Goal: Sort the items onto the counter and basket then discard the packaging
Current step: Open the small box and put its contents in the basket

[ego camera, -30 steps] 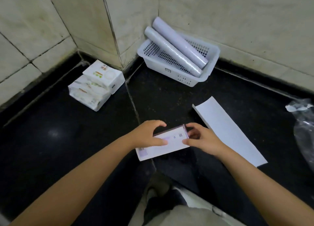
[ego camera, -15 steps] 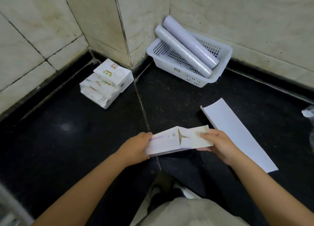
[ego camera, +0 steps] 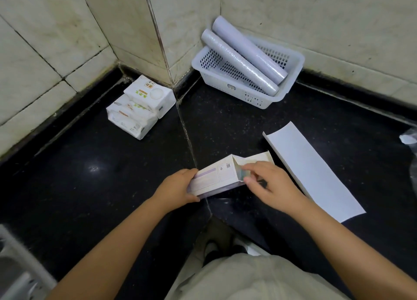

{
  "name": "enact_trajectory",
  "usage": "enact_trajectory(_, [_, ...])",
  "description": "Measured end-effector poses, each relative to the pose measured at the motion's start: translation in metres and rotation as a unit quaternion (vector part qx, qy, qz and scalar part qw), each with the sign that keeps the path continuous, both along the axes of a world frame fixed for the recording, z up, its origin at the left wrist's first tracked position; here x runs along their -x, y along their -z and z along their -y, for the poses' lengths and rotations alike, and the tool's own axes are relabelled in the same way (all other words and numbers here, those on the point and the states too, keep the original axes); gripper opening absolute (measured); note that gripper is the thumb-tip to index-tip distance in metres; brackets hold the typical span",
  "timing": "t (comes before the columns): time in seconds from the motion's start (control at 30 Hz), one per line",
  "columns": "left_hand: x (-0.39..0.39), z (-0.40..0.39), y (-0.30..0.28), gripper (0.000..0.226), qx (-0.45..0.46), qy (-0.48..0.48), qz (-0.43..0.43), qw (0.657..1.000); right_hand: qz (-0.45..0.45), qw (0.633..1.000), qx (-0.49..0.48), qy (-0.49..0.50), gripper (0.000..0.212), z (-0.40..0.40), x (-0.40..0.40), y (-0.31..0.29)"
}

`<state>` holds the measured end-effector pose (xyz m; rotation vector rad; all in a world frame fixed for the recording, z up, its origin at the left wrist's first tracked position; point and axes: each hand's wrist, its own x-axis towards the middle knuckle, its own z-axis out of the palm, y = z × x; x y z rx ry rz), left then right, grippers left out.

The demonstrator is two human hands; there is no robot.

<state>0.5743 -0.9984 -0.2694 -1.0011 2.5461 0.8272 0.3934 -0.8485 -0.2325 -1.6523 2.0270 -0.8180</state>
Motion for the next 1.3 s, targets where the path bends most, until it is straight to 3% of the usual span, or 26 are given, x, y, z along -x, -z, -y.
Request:
enact_trajectory(0.07, [0.000,0.000,0.000,0.069,0.002,-0.001,-0.002,1.000,0.000,0.999,-0.005,0.038,0.023,-0.004,0.002,0.000])
enact_trajectory(0.27, [-0.001,0.000,0.002,0.066,0.009,0.006,0.002,1.000,-0.005,0.986,-0.166,0.014,0.029,0.001,0.000,0.000])
enact_trajectory(0.53, [-0.006,-0.001,0.003,0.068,0.001,0.000,-0.007,1.000,-0.106,0.983,-0.140,0.060,0.057,0.019,0.005,-0.012])
enact_trajectory(0.77, [-0.014,-0.004,0.007,0.068,-0.017,-0.016,-0.043,0.999,-0.073,0.978,-0.166,-0.104,0.067,0.026,0.004,-0.005])
enact_trajectory(0.93, [-0.020,-0.001,0.009,0.071,-0.050,-0.035,-0.053,0.997,-0.081,0.986,-0.028,-0.146,0.045,0.017,0.011,-0.008])
enact_trajectory(1.1, [-0.012,0.002,0.008,0.068,-0.064,-0.017,-0.056,0.996,-0.216,0.938,-0.166,-0.216,0.058,0.033,0.019,-0.013])
enact_trajectory(1.3, [-0.001,0.006,0.005,0.066,-0.065,0.023,-0.037,0.997,-0.312,0.894,-0.171,-0.272,0.048,0.039,0.015,-0.011])
